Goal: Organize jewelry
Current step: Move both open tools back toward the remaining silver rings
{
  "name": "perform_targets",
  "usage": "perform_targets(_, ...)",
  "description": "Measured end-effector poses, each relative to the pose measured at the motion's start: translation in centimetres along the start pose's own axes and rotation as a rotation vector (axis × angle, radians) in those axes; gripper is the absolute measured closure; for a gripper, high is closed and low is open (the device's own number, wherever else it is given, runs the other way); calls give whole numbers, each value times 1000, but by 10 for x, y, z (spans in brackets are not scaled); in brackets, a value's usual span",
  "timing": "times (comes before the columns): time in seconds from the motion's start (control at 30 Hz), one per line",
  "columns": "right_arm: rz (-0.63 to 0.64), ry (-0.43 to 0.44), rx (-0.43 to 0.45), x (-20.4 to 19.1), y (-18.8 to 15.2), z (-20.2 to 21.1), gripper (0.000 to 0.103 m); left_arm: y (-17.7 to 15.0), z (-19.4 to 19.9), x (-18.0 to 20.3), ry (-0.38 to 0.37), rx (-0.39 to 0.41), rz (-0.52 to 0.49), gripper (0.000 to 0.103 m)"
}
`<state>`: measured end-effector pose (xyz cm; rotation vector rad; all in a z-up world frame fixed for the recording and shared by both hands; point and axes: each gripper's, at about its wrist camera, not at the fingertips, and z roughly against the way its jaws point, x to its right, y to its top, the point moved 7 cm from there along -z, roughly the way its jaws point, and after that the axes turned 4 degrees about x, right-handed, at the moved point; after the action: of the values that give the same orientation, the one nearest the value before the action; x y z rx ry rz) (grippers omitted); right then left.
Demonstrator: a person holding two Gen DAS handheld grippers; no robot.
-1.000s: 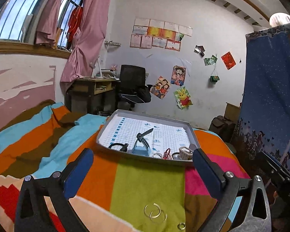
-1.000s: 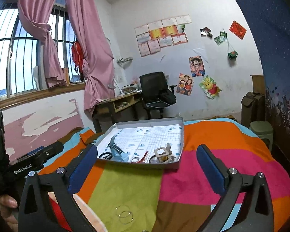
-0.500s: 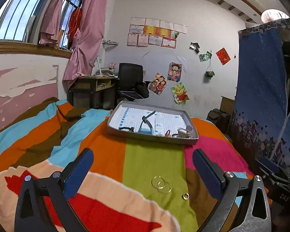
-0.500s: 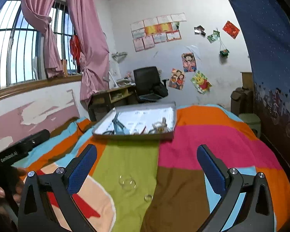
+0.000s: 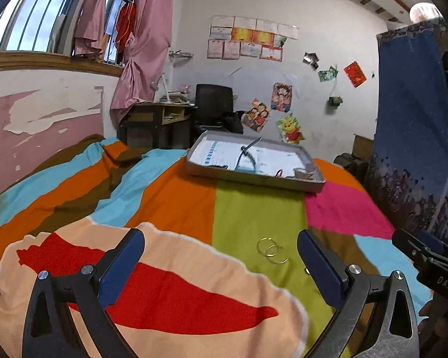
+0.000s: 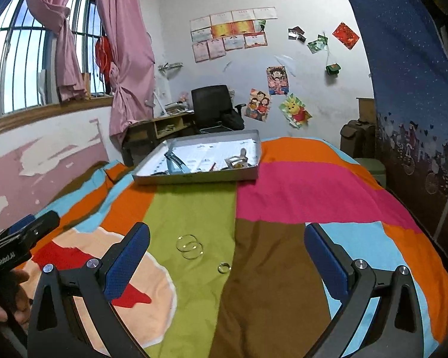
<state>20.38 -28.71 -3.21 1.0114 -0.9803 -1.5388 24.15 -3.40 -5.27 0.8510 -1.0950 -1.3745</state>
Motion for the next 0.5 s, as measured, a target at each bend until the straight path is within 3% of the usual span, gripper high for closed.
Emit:
perform_targets(0.17,29,-36,-62,-1,-15,-18,1,-10,-10,-9,37,-29,23,0)
perform_targets(0.5,36,-5,-129,-10,-33,-36,1,-23,-22,-20,75,-84,43,0)
